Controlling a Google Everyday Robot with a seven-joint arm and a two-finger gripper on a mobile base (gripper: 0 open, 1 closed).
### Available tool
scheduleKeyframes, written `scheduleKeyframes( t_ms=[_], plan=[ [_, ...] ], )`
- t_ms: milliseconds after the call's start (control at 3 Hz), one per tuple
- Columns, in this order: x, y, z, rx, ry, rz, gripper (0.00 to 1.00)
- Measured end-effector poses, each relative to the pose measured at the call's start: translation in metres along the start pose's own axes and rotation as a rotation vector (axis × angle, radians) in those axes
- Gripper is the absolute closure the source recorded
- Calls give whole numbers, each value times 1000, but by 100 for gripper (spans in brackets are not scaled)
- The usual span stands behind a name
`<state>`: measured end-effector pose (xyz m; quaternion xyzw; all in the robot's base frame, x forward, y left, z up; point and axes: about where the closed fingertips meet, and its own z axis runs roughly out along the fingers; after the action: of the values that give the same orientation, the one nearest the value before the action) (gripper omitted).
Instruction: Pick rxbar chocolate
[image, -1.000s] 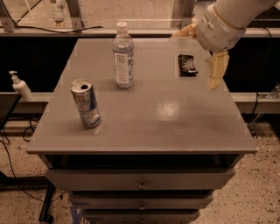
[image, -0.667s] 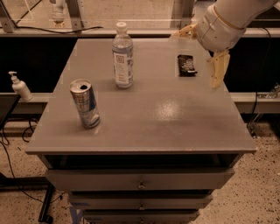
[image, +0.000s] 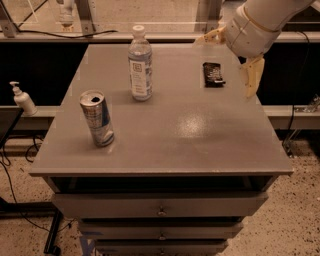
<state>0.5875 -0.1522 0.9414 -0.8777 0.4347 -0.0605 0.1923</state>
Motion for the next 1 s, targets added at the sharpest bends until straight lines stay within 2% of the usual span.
scheduleKeyframes(
  t_ms=[667,1000],
  plan=[
    [64,-35,19,-55,109,-327,0],
    [100,-50,32,-56,157,-444,0]
  ],
)
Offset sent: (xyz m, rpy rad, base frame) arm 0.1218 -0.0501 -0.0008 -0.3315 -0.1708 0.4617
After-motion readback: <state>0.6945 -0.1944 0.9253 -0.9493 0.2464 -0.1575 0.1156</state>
